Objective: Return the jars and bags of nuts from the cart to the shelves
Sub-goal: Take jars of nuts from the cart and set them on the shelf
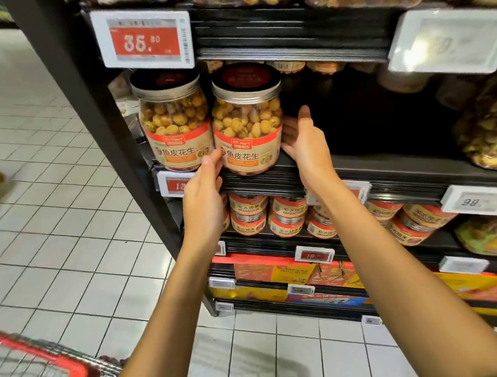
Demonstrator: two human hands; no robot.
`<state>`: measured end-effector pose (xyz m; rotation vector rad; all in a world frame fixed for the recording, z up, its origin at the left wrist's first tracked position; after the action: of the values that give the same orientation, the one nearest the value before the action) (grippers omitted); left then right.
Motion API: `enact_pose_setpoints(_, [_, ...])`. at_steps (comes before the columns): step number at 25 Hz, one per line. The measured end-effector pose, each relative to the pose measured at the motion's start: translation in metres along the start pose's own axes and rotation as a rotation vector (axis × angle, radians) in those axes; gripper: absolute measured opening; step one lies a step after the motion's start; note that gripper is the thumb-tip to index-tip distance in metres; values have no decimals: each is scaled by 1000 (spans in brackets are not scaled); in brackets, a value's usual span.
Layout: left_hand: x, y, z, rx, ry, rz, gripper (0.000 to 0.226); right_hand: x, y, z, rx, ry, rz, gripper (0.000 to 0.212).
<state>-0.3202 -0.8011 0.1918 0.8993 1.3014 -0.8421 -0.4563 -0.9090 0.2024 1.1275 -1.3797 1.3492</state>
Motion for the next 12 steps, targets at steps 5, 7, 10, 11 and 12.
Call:
enact_pose_setpoints(5, [-7, 41, -39, -210, 26, -1, 26, 8, 5, -73, -26, 327, -51, 35])
enact_pose_setpoints(7, [4, 65, -80, -304, 79, -51, 25, -9, -7, -111, 199, 219, 35, 32])
enact_pose_setpoints(10, [33, 99, -161, -516, 246, -92, 30, -45, -36, -165, 518, -40, 29, 34])
enact_pose_setpoints(11, [41, 108, -189, -588, 291, -113, 31, -56, -44, -182, 606, -104, 13, 34])
enact_pose_setpoints(12, [48, 118, -216, -662, 330, -135, 31, -66, -52, -200, 685, -158, 13, 33])
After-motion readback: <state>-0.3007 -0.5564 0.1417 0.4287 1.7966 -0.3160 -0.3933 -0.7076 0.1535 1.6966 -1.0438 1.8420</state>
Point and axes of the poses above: each hand's wrist, its own z-axis towards the middle knuckle, its own y-axis out of the back of the hand, x = y × z, the point moved 3 cm from there along z, towards the middle knuckle, and after that the axes turned 12 degrees about z, right-handed, at the moved point
